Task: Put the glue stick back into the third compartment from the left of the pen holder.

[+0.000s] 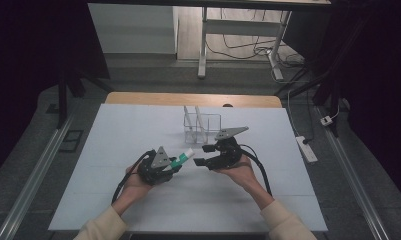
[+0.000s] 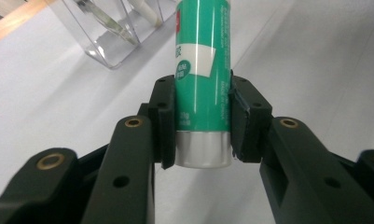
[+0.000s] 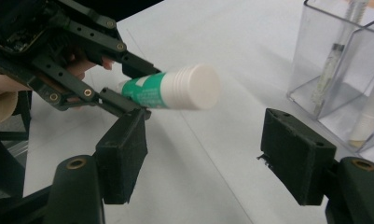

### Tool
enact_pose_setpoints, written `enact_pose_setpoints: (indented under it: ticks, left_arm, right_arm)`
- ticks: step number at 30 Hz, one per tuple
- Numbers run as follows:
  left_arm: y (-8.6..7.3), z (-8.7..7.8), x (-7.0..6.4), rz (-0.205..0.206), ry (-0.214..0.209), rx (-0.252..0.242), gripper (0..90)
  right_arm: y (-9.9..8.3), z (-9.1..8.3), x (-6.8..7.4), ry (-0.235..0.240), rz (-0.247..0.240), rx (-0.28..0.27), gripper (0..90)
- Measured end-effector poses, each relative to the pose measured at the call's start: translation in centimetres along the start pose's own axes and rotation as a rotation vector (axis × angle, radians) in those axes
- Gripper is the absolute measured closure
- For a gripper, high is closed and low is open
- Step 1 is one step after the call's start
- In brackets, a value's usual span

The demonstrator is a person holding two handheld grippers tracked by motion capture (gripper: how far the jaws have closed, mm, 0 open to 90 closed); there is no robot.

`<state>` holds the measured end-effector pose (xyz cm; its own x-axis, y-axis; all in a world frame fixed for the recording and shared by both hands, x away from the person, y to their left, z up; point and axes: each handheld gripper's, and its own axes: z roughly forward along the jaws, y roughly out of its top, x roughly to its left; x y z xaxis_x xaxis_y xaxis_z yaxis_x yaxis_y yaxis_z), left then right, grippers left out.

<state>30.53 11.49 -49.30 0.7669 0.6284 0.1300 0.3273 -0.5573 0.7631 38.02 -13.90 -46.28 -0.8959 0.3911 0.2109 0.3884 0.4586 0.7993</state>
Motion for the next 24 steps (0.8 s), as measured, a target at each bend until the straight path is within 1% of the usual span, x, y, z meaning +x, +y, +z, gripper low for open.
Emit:
enact_pose_setpoints:
  ticks: [3,7,9,13,14,18,21,24]
  left_arm:
    - [0.0,-0.2,0.0,-0.012,0.0,-0.029,65.4]
    - [0.2,-0.3,-0.3,-0.008,-0.005,-0.057,65.4]
    - [0.4,-0.1,-0.5,0.003,-0.013,-0.06,65.4]
    - [0.5,0.3,-1.0,0.021,-0.03,-0.048,65.3]
    - [0.6,0.5,-1.2,0.027,-0.032,-0.043,65.3]
    - [0.6,0.7,-1.3,0.029,-0.035,-0.039,65.2]
    - [0.6,0.9,-1.4,0.036,-0.031,-0.034,65.0]
    - [0.6,1.1,-1.4,0.041,-0.026,-0.025,64.8]
  right_arm:
    - [-0.2,0.3,0.1,0.004,0.006,-0.005,30.2]
    - [-0.3,0.7,0.2,0.018,0.019,-0.01,30.2]
    - [-0.4,0.8,0.3,0.025,0.022,-0.017,30.2]
    - [-0.4,1.2,0.5,0.046,0.032,-0.026,31.8]
    - [-0.4,1.2,0.6,0.045,0.032,-0.03,32.7]
    - [-0.4,1.2,0.8,0.059,0.029,-0.042,39.5]
    - [-0.4,1.0,0.8,0.046,0.024,-0.049,46.3]
    - [-0.4,0.8,0.7,0.05,0.035,-0.073,52.4]
